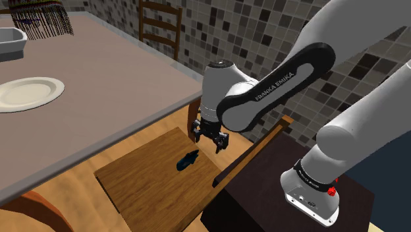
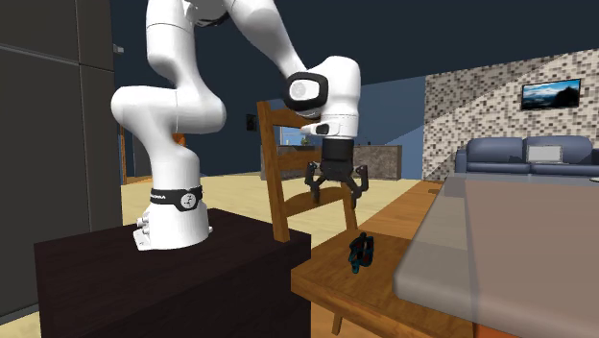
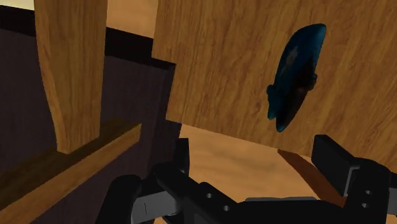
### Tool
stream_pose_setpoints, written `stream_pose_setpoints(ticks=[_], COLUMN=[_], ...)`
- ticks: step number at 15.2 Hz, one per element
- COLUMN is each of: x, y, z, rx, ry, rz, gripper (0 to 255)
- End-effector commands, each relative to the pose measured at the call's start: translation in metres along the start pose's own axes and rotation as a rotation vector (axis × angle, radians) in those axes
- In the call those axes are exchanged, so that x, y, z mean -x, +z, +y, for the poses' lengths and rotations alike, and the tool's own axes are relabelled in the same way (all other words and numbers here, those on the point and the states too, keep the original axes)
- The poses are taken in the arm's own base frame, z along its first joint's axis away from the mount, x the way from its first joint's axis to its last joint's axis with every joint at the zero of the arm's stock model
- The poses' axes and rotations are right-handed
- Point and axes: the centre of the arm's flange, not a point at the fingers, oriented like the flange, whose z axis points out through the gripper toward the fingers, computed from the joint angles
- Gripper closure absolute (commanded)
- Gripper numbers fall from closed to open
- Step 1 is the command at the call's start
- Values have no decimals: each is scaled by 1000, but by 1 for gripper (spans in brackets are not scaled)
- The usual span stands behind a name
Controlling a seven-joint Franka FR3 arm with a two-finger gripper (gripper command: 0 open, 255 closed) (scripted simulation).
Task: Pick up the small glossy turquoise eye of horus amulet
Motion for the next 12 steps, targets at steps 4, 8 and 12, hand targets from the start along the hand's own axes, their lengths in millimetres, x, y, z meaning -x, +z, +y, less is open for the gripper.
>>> stream_pose_setpoints(ticks=[4, 8, 12], x=[17, 20, 19], y=[45, 72, 93], z=[-45, -62, -63], rx=[-13, -15, -15], ry=[221, 298, 298], rz=[6, 8, 8], gripper=[0, 0, 0])
